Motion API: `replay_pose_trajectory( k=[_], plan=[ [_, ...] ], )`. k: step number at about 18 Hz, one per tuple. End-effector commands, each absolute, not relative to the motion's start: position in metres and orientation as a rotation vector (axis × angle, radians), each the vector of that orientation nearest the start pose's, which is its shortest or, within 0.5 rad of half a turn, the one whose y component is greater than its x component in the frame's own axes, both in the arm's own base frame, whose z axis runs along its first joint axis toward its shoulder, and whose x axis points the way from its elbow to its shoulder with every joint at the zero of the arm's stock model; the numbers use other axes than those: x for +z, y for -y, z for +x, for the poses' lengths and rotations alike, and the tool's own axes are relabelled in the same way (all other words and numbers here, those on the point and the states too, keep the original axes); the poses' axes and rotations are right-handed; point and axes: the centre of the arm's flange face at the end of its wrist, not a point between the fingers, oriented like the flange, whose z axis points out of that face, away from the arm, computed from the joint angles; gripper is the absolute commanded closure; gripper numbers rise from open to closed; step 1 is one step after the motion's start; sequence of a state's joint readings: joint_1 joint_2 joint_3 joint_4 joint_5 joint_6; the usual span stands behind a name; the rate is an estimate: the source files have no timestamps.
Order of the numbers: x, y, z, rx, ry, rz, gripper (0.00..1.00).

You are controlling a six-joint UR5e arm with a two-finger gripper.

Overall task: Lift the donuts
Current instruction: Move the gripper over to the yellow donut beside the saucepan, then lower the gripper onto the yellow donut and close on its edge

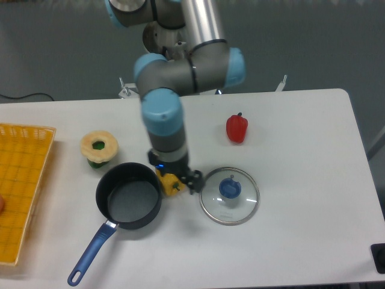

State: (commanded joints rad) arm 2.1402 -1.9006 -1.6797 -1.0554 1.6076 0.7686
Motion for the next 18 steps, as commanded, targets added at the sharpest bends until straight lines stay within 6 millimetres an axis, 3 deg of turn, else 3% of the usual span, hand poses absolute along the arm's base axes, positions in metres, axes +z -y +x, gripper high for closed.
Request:
replay_pose_trajectory(
  k=[5,7,9,14,18],
  plan=[
    [0.311,-0.600,-0.139,0.102,-0.551,-3.038,0.00],
    [0.310,-0.606,-0.108,0.103,-0.796,-2.986,0.00],
    [0.308,-0.608,-0.090,0.098,-0.913,-2.958,0.00],
    [0.287,-0.599,-0.060,0.031,-1.228,-2.921,0.00],
    [0.262,-0.582,-0.054,-0.019,-1.387,-2.905,0.00]
  ],
)
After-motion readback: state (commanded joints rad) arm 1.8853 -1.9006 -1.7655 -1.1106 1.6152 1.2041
